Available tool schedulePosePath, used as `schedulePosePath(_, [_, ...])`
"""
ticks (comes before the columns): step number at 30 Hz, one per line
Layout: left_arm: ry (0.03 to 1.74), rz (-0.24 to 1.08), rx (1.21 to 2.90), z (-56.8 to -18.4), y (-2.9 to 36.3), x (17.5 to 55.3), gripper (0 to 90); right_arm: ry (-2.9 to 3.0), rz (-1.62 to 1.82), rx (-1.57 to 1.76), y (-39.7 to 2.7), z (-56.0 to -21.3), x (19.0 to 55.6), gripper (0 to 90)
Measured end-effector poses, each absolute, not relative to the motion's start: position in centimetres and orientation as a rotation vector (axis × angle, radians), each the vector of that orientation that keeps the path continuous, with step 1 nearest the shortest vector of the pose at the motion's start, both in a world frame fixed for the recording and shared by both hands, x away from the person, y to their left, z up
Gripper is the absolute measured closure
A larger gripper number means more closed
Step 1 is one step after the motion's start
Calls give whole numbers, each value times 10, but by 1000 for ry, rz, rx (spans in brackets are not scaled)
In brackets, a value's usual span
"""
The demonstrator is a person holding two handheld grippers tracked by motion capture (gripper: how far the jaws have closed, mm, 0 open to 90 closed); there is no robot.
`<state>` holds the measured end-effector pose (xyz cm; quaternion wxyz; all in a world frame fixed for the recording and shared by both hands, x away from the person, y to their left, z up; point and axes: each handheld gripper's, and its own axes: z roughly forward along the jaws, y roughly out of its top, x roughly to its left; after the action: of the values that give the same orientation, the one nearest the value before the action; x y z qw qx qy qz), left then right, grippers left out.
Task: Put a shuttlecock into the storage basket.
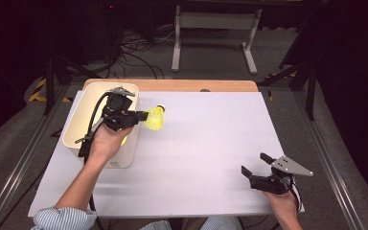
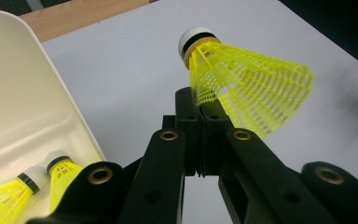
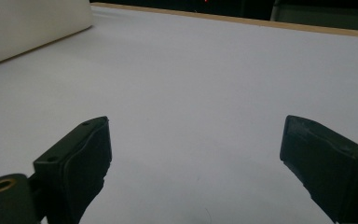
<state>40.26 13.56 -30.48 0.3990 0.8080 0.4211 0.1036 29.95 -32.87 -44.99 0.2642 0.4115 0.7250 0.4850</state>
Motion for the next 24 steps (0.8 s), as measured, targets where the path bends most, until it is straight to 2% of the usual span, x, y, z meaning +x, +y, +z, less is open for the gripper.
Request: schedulePosePath(24, [1096, 290, 2013, -300, 155, 402, 893, 1958, 1321, 1112, -329, -449, 299, 95])
